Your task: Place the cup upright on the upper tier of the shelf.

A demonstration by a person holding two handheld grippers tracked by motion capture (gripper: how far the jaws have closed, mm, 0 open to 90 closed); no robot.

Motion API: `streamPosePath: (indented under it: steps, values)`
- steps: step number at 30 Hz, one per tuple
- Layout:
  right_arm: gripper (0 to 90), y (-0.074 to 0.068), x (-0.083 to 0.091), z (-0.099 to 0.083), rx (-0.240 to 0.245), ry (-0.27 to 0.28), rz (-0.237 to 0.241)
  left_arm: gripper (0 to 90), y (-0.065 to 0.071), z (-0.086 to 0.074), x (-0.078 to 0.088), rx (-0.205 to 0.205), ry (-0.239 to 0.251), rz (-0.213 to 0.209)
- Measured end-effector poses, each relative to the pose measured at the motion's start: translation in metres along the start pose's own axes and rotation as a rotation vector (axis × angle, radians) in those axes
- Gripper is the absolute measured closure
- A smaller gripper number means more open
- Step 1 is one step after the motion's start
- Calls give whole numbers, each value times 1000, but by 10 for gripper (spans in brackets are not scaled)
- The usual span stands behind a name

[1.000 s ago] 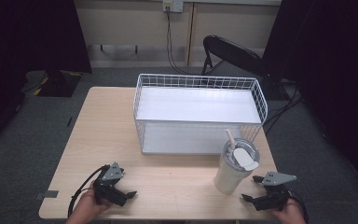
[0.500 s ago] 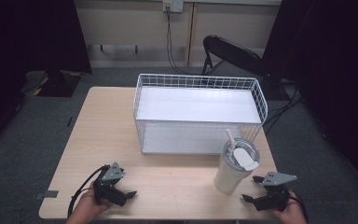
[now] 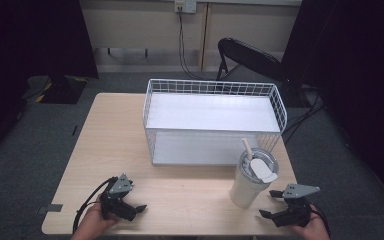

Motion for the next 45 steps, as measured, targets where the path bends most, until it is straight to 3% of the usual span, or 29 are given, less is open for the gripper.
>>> streamPosePath:
  steps: [5, 11, 45]
  values:
    - [140, -4, 1, 12, -27, 36, 32, 0, 0, 0, 0, 0, 0, 0]
    - [139, -5, 0, 23, -32, 76, 32, 0, 0, 0, 0, 0, 0, 0]
    - [137, -11, 0, 47, -40, 154, 76, 0, 0, 0, 0, 0, 0, 0]
Point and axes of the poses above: each handheld gripper's, and its own axes: x roughly backward along the jaws, z roughly out of its top, y roughly to its right, the point moved 3 cm from there along -x, roughly forward along the jaws, and after that the axes turned 1 degree about y, right-handed, at the moved point
